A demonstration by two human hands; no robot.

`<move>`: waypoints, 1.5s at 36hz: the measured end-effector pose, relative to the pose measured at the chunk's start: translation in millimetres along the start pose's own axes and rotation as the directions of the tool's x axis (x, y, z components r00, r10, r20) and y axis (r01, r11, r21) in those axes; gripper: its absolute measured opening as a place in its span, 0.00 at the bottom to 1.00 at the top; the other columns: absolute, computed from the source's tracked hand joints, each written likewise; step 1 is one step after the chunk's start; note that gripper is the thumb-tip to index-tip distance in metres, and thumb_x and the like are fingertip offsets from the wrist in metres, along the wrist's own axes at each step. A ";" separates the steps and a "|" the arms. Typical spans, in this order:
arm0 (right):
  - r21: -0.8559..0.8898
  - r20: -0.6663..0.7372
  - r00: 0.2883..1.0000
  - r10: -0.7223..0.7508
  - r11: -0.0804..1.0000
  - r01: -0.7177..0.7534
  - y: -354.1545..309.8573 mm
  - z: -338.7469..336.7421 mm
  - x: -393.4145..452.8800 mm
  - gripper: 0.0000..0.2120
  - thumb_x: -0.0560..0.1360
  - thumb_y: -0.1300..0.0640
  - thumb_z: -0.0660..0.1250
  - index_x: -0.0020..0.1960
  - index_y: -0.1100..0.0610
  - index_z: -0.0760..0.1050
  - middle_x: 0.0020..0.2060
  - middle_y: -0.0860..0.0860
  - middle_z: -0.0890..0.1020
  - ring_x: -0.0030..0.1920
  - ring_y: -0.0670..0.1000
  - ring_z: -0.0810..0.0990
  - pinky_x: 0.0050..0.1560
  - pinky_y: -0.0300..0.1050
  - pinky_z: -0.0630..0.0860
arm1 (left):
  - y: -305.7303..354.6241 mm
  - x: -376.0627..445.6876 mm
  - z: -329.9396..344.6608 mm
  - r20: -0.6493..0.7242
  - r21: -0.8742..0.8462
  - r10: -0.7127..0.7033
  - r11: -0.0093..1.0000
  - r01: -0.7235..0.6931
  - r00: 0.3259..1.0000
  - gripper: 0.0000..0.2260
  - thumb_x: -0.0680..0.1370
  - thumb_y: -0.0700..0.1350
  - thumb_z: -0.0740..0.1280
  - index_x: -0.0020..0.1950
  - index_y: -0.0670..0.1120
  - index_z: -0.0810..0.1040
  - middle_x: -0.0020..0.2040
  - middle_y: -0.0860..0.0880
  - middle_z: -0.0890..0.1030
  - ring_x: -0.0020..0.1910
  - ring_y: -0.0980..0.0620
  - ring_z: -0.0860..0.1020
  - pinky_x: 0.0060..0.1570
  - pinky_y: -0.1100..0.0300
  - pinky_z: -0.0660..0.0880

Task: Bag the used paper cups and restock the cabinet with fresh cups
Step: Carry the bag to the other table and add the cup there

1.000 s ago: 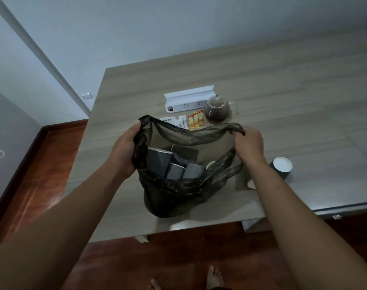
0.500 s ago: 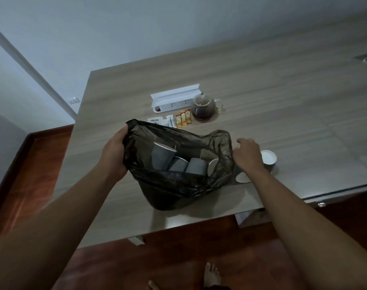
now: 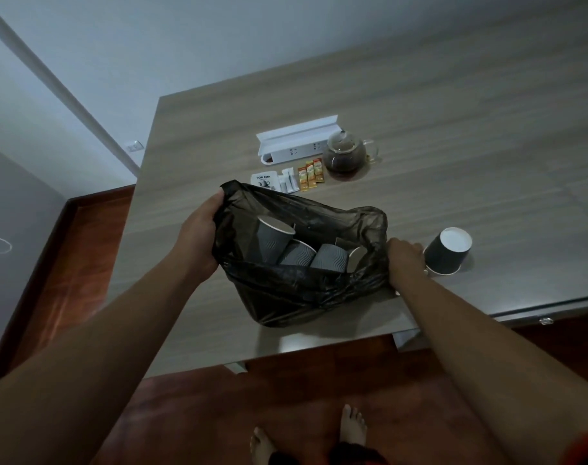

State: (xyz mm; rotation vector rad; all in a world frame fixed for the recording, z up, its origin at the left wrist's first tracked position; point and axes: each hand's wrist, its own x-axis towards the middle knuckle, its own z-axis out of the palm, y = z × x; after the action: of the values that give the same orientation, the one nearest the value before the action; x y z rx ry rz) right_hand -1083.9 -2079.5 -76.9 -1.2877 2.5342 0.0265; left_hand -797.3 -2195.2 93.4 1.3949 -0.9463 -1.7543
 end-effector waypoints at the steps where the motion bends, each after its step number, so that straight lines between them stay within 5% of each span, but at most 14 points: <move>1: 0.034 -0.007 1.000 0.006 0.999 -0.006 0.0 -1.4 0.4 0.09 0.79 0.62 0.58 0.56 0.59 0.75 0.55 0.58 0.80 0.58 0.61 0.77 0.58 0.51 0.69 | 0.5 -0.1 0.0 0.006 0.008 0.000 1.000 0.000 1.000 0.17 0.80 0.53 0.64 0.60 0.42 0.81 0.53 0.43 0.85 0.50 0.45 0.84 0.46 0.55 0.81; 8: 0.584 -0.124 0.949 0.289 0.794 -0.166 3.5 -70.3 -0.7 0.30 0.68 0.45 0.72 0.62 0.62 0.70 0.58 0.62 0.78 0.59 0.64 0.75 0.56 0.53 0.73 | 1.7 4.2 -3.2 0.044 0.067 -0.011 0.998 0.008 0.999 0.17 0.81 0.53 0.63 0.60 0.43 0.81 0.52 0.43 0.85 0.49 0.46 0.84 0.48 0.54 0.80; 13: 0.908 -0.213 0.922 0.324 0.413 0.064 -14.8 -134.7 -20.0 0.25 0.69 0.46 0.70 0.61 0.56 0.71 0.56 0.53 0.78 0.51 0.53 0.77 0.50 0.46 0.73 | 1.4 1.3 1.7 0.057 0.075 0.000 0.997 -0.005 0.998 0.14 0.81 0.52 0.62 0.51 0.45 0.82 0.44 0.45 0.87 0.43 0.49 0.85 0.43 0.57 0.81; 16: 0.981 -0.173 0.960 0.222 0.123 0.148 -44.6 -152.5 -41.7 0.22 0.71 0.46 0.70 0.61 0.53 0.70 0.52 0.49 0.78 0.48 0.46 0.78 0.47 0.48 0.78 | 0.9 0.8 2.9 0.055 0.096 0.012 0.995 -0.017 0.998 0.14 0.81 0.53 0.63 0.52 0.45 0.82 0.44 0.46 0.87 0.42 0.50 0.85 0.41 0.58 0.81; 22: 0.916 -0.078 0.991 -0.110 0.385 0.115 -106.5 -121.2 -72.9 0.13 0.72 0.42 0.70 0.48 0.50 0.77 0.44 0.46 0.81 0.45 0.46 0.79 0.45 0.44 0.75 | -0.3 -1.5 3.8 0.073 0.150 0.054 0.987 -0.064 0.996 0.13 0.82 0.51 0.62 0.53 0.44 0.82 0.44 0.46 0.86 0.42 0.50 0.85 0.45 0.57 0.80; 28: 0.780 0.008 0.976 -0.216 0.612 0.129 -137.1 -81.7 -80.4 0.27 0.73 0.31 0.59 0.35 0.54 0.76 0.35 0.51 0.79 0.40 0.54 0.79 0.35 0.45 0.70 | -0.3 -5.9 1.8 0.053 0.154 0.085 0.984 -0.092 0.995 0.13 0.82 0.50 0.61 0.54 0.43 0.81 0.47 0.44 0.86 0.44 0.49 0.84 0.46 0.57 0.80; 32: 0.666 -0.001 0.936 -0.352 0.698 0.264 -140.1 -76.0 -85.5 0.32 0.77 0.30 0.51 0.36 0.55 0.78 0.35 0.52 0.81 0.42 0.55 0.80 0.44 0.50 0.75 | -2.8 -5.7 -4.0 0.056 0.174 0.072 0.982 -0.080 0.996 0.15 0.82 0.51 0.61 0.57 0.42 0.81 0.50 0.42 0.86 0.48 0.47 0.84 0.48 0.55 0.80; 34: 0.629 -0.127 0.945 -0.303 0.711 0.313 -130.9 -81.1 -83.0 0.29 0.78 0.32 0.50 0.39 0.51 0.79 0.42 0.53 0.82 0.47 0.55 0.79 0.47 0.50 0.75 | -3.5 -5.7 -7.6 0.050 0.181 0.071 0.980 -0.079 0.996 0.16 0.82 0.51 0.61 0.59 0.41 0.80 0.52 0.41 0.85 0.49 0.46 0.84 0.49 0.54 0.79; 36: 0.514 -0.355 0.926 -0.129 0.800 0.308 -115.3 -87.3 -75.4 0.24 0.78 0.35 0.54 0.55 0.50 0.80 0.54 0.55 0.78 0.58 0.56 0.73 0.57 0.52 0.72 | -2.7 -7.8 -10.3 0.035 0.180 0.075 0.980 -0.081 0.997 0.16 0.82 0.51 0.61 0.59 0.41 0.80 0.52 0.42 0.85 0.48 0.47 0.84 0.47 0.55 0.80; 39: 0.446 -0.417 0.899 0.133 0.892 0.075 -85.7 -93.7 -60.5 0.28 0.75 0.38 0.62 0.68 0.53 0.69 0.64 0.57 0.69 0.64 0.58 0.66 0.62 0.54 0.66 | -2.4 -8.4 -14.5 0.004 0.171 0.087 0.981 -0.086 0.996 0.15 0.82 0.50 0.62 0.59 0.41 0.81 0.51 0.42 0.85 0.47 0.47 0.85 0.47 0.55 0.80; 42: 0.421 -0.112 0.969 0.218 0.894 -0.153 -64.6 -87.3 -50.5 0.34 0.71 0.37 0.67 0.69 0.57 0.67 0.66 0.60 0.70 0.65 0.62 0.69 0.61 0.55 0.69 | -3.4 -9.1 -17.1 -0.011 0.184 0.090 0.979 -0.087 0.996 0.15 0.82 0.51 0.62 0.57 0.42 0.81 0.50 0.42 0.86 0.49 0.46 0.85 0.51 0.53 0.80; 44: 0.534 -0.010 0.980 0.199 0.829 -0.163 -55.0 -80.6 -46.4 0.20 0.74 0.47 0.67 0.58 0.61 0.77 0.57 0.62 0.79 0.58 0.63 0.77 0.51 0.50 0.73 | -4.6 -10.1 -16.4 -0.003 0.182 0.083 0.980 -0.081 0.997 0.15 0.81 0.52 0.62 0.57 0.42 0.81 0.50 0.43 0.86 0.49 0.46 0.84 0.52 0.52 0.80; 47: 0.701 -0.090 0.972 0.218 0.707 -0.094 -38.2 -83.1 -44.9 0.09 0.73 0.59 0.64 0.43 0.63 0.80 0.43 0.64 0.82 0.48 0.65 0.80 0.41 0.46 0.69 | -5.7 -9.9 -9.3 0.026 0.164 0.075 0.983 -0.078 0.997 0.16 0.82 0.52 0.62 0.60 0.42 0.81 0.52 0.43 0.86 0.50 0.47 0.84 0.53 0.53 0.79; 54: 0.810 -0.176 0.944 0.280 0.586 -0.023 2.9 -112.6 -39.1 0.10 0.72 0.59 0.66 0.42 0.67 0.79 0.34 0.60 0.80 0.38 0.57 0.77 0.33 0.47 0.65 | -10.0 -7.9 19.0 0.086 0.143 0.100 0.983 -0.112 0.991 0.16 0.82 0.53 0.60 0.59 0.44 0.81 0.51 0.46 0.86 0.48 0.49 0.84 0.45 0.56 0.79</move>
State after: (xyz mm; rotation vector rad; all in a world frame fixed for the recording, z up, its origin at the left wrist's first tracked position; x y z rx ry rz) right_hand -1093.1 -2063.8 40.9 -0.7046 2.3406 -1.2203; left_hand -815.3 -2181.2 91.4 1.3484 -1.1922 -1.6986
